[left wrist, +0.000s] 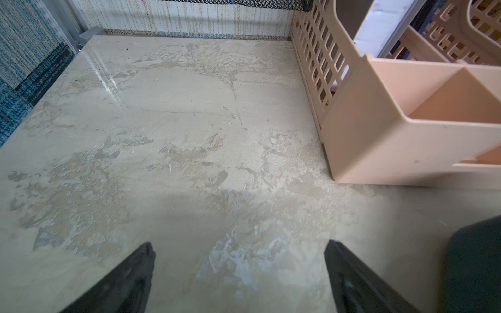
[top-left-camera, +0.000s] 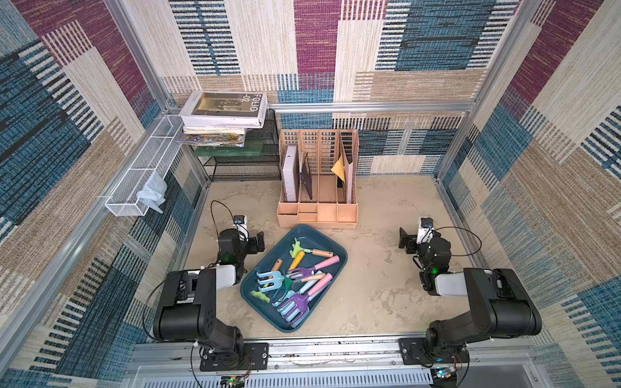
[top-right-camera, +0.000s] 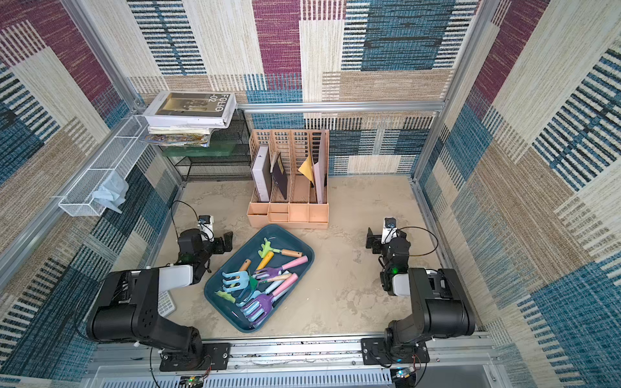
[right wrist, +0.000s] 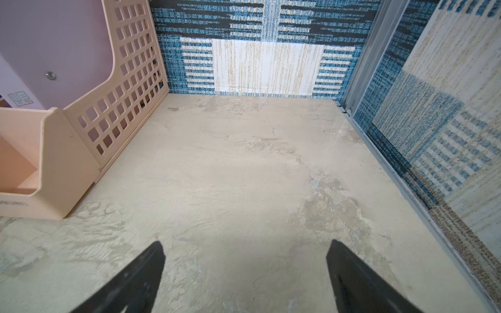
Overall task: Take the hand rake out of the storage box
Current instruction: Move the storage box to the center of the board.
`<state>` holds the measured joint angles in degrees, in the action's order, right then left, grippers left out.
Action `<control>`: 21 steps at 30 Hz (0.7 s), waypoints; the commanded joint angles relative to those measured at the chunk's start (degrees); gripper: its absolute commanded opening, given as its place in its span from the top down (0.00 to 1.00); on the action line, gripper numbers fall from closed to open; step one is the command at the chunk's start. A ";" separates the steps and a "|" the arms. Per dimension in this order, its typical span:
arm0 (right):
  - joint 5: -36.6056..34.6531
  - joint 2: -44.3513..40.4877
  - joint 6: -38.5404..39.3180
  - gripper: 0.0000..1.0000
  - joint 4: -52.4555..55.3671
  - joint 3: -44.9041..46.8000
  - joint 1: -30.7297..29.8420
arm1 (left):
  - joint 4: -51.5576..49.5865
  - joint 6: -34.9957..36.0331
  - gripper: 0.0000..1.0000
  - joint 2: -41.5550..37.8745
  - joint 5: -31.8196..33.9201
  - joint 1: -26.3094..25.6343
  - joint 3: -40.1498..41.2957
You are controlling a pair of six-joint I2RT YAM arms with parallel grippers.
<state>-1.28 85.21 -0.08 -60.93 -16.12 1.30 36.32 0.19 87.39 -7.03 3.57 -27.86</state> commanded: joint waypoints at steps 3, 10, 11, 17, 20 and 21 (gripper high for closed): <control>-0.40 0.01 0.04 0.04 -1.20 -0.01 -0.06 | 0.60 0.34 0.00 -0.13 0.61 -0.06 -0.36; -0.40 -0.04 0.06 0.05 -1.22 0.04 -0.16 | 0.60 0.34 0.00 -0.20 0.61 -0.15 -0.36; -0.45 0.01 0.04 0.04 -1.26 -0.05 -0.11 | 0.60 0.34 0.00 -0.17 0.61 -0.15 -0.36; -0.18 0.04 -0.01 0.04 -1.21 -0.04 0.02 | 0.51 0.34 0.00 -0.17 0.61 -0.14 -0.36; -1.41 -0.26 0.32 0.04 -1.47 0.15 -0.74 | 0.60 0.34 0.00 -0.21 0.58 -0.15 -0.36; -2.16 -0.59 0.59 0.04 -1.14 0.21 -1.10 | 0.60 0.34 0.01 -0.25 0.57 -0.15 -0.36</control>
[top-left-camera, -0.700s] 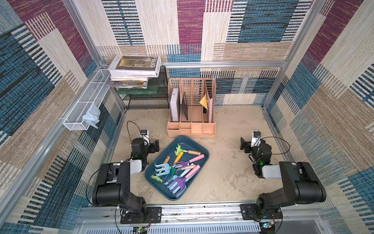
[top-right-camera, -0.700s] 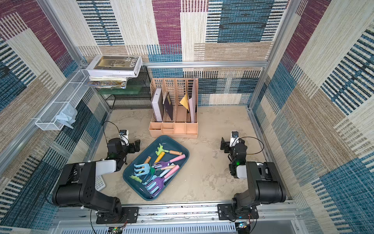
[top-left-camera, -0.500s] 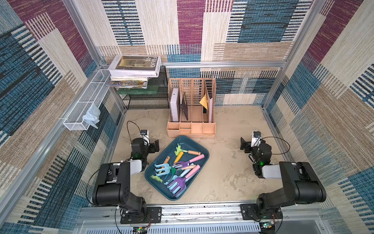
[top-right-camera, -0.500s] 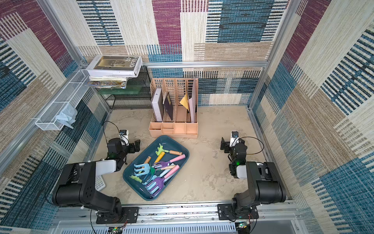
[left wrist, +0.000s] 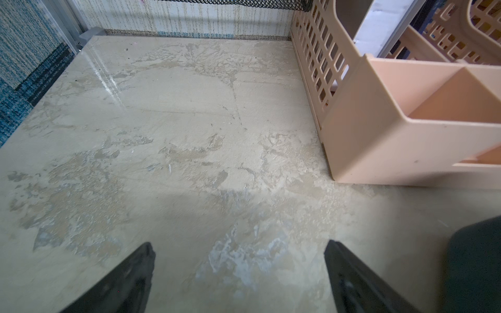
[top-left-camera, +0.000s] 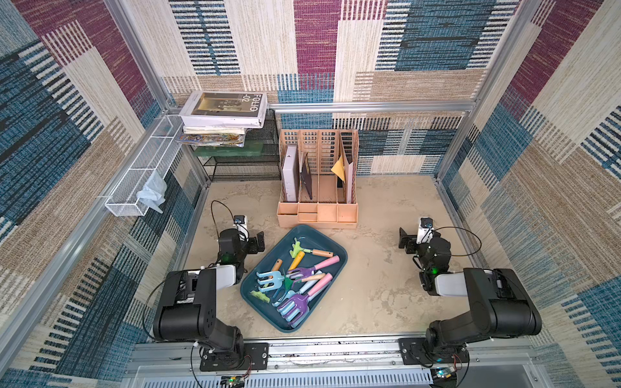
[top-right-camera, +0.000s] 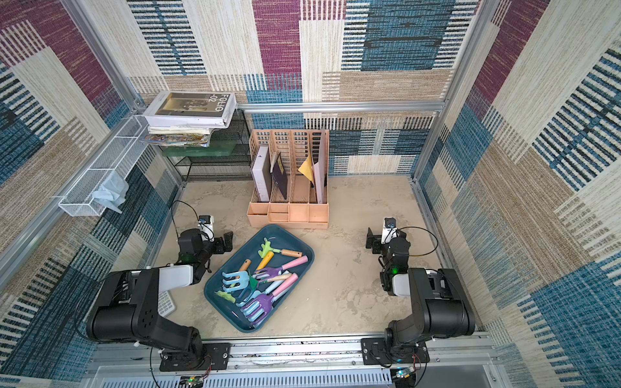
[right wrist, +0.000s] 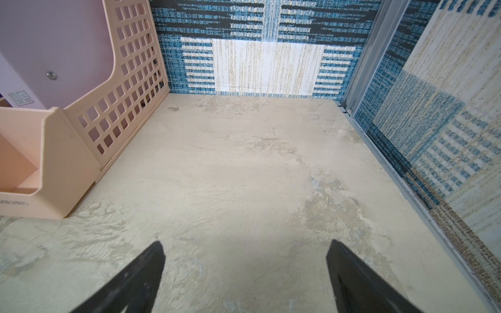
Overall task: Take the hand rake out of the storage box
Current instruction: Move the storage box to the center of the board.
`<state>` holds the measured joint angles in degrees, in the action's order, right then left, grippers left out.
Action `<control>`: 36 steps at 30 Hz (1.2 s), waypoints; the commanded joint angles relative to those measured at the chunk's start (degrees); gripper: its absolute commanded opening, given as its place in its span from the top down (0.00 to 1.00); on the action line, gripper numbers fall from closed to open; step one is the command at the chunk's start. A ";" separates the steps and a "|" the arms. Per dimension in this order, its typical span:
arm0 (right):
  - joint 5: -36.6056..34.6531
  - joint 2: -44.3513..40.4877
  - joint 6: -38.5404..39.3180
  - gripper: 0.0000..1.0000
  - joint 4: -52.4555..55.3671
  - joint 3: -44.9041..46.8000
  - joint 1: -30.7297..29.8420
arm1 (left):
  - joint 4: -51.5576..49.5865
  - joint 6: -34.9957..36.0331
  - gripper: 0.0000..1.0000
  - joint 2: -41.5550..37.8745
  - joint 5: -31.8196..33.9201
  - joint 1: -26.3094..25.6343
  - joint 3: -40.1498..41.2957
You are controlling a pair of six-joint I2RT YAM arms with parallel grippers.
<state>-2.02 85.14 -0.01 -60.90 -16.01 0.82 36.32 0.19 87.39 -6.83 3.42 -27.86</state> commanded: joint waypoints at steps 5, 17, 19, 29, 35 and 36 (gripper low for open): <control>-7.16 -9.91 4.27 0.04 16.55 -7.37 -6.36 | -6.84 0.75 0.00 -3.45 0.90 -0.47 -2.61; 11.56 -7.46 -13.13 0.04 48.13 -31.72 -24.03 | -36.20 -34.38 0.01 -36.60 11.39 -1.86 -3.04; 9.76 -0.97 -11.05 0.04 51.22 -35.60 -32.69 | -40.10 -30.16 0.00 -36.77 2.66 -1.85 -6.24; -0.58 18.89 -9.26 0.00 62.63 -49.28 -43.85 | -41.77 -28.15 0.00 -45.00 -3.45 -1.98 -3.96; -0.11 19.57 -10.85 0.41 65.30 -48.67 -43.09 | -38.46 -29.92 0.00 -43.44 -9.12 -1.95 -3.76; -0.78 19.00 -10.97 0.46 65.87 -47.94 -43.25 | -38.85 -30.02 0.01 -43.67 -9.05 -1.94 -3.91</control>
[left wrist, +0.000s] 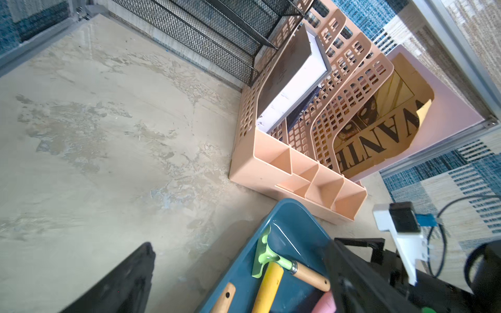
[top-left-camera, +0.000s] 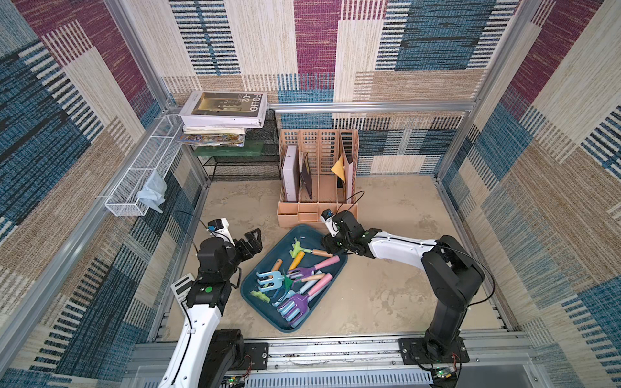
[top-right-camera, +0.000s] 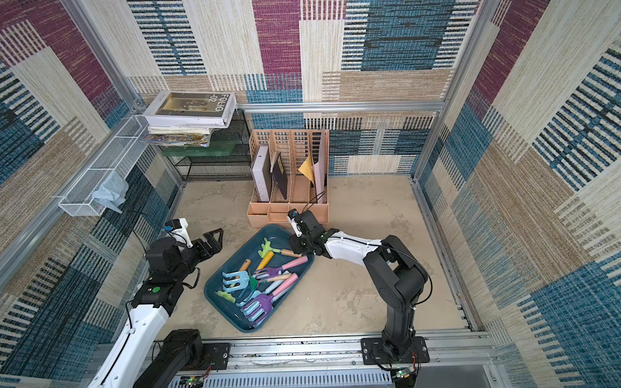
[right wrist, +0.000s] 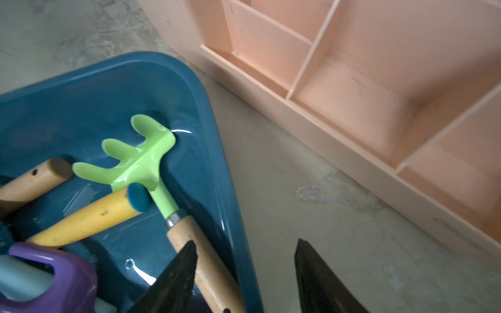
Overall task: Take the hand rake out of the storage box
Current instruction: Move the storage box to the center of the board.
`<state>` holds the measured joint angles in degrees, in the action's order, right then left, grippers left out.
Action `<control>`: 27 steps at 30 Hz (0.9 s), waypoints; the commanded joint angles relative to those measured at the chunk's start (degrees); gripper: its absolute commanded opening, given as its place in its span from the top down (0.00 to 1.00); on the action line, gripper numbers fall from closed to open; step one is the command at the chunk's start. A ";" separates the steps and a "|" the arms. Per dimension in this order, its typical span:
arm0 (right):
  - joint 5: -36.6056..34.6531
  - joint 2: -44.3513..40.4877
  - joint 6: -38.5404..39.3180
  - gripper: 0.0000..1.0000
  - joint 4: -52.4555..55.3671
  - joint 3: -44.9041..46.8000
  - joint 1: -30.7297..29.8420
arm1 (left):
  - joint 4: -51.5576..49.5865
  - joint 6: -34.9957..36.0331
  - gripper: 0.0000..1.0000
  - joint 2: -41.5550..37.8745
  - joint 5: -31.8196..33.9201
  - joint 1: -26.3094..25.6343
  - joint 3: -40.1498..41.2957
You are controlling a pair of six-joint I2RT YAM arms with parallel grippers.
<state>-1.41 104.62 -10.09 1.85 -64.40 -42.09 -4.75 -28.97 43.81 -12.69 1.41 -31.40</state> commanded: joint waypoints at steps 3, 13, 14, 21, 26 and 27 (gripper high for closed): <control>-2.30 -2.66 -3.08 0.59 5.29 2.31 -0.20 | 1.21 -1.09 0.01 -1.15 -0.85 0.06 -0.16; -10.18 -9.35 -9.88 0.84 18.12 8.72 0.24 | -0.83 -1.76 0.00 -0.40 1.81 0.08 -0.77; -11.17 -10.71 -10.84 0.86 19.33 10.06 0.46 | -0.85 -1.79 0.01 -0.37 1.88 0.08 -0.76; -14.30 -24.27 -18.59 0.84 29.20 17.67 2.99 | -1.40 -1.78 0.00 -0.78 2.88 0.08 -0.68; -14.25 -32.74 -24.08 0.84 36.19 20.31 5.94 | -1.53 -1.79 0.00 -1.30 3.12 0.08 -0.50; -14.34 -34.16 -24.53 0.84 36.62 21.04 6.67 | -1.57 -1.79 0.01 -1.44 3.19 0.07 -0.42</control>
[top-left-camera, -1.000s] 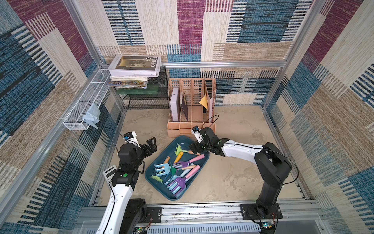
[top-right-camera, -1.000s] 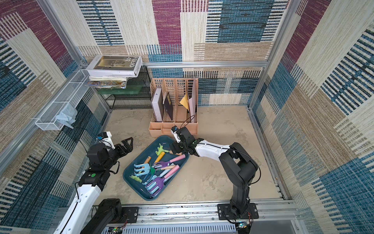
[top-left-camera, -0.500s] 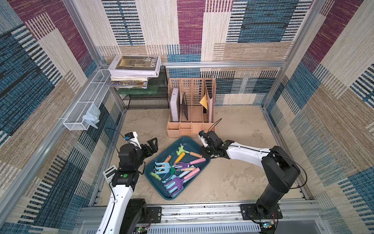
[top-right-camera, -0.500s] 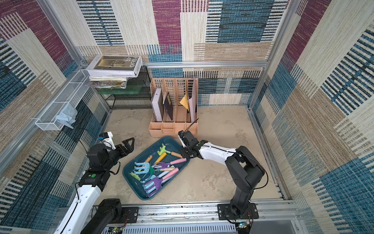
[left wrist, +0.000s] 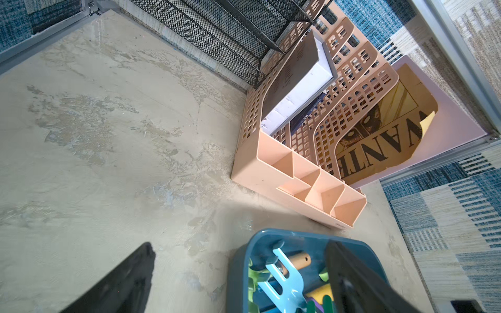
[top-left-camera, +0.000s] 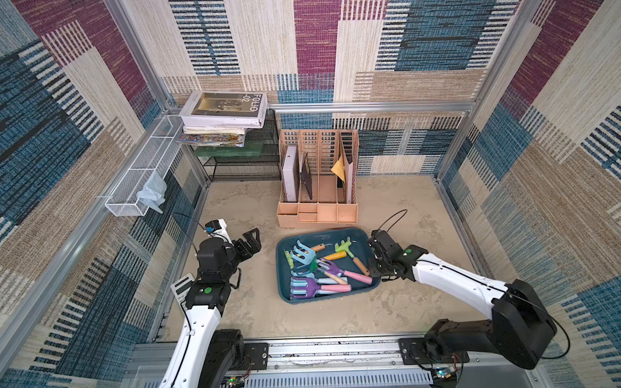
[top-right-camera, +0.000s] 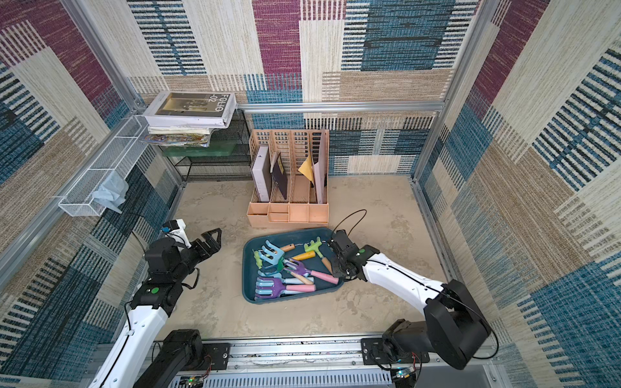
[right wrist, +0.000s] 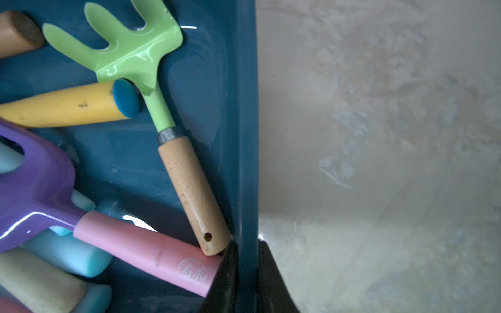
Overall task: Take the hand rake out of the storage box
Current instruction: Move the storage box to the center of the board.
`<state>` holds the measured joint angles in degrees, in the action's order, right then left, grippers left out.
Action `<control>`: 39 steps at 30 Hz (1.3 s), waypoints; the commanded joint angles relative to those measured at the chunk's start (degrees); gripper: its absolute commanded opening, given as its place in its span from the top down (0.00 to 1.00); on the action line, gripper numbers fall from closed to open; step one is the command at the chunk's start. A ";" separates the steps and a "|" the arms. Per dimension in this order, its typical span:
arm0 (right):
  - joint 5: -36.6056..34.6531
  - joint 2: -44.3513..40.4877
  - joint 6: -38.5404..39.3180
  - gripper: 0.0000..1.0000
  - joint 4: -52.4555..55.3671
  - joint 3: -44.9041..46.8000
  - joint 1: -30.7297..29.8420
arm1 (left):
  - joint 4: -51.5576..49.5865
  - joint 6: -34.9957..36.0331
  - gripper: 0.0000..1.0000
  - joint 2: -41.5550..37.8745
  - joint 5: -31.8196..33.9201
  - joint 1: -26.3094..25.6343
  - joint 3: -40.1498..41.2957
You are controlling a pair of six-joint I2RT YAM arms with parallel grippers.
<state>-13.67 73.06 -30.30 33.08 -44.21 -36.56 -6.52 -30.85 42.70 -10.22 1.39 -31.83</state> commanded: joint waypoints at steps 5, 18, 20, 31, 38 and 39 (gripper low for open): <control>-0.46 -7.44 -2.76 0.77 4.21 1.13 3.97 | 0.28 -0.26 0.01 -0.89 0.64 0.10 0.33; 11.85 24.87 30.92 0.41 -13.05 -27.22 3.40 | -0.72 0.31 0.00 -3.51 2.70 0.04 1.07; 11.91 28.98 33.69 0.41 -14.73 -30.31 1.44 | -1.19 0.72 0.01 -3.99 3.40 0.09 1.16; 13.75 41.43 38.30 0.52 -13.14 -38.78 -1.48 | -1.74 1.83 0.00 -4.80 5.37 0.06 1.84; 10.02 34.58 36.64 0.69 -15.30 -27.80 -1.23 | -1.69 2.20 0.00 -4.08 6.30 0.11 1.83; 9.09 33.36 36.13 0.70 -15.03 -26.39 -1.09 | -1.82 2.20 0.00 -3.99 6.35 0.06 1.71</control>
<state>-1.19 107.90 8.16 13.21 -73.23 -37.95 -8.62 -29.52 38.41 -4.45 1.39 -29.85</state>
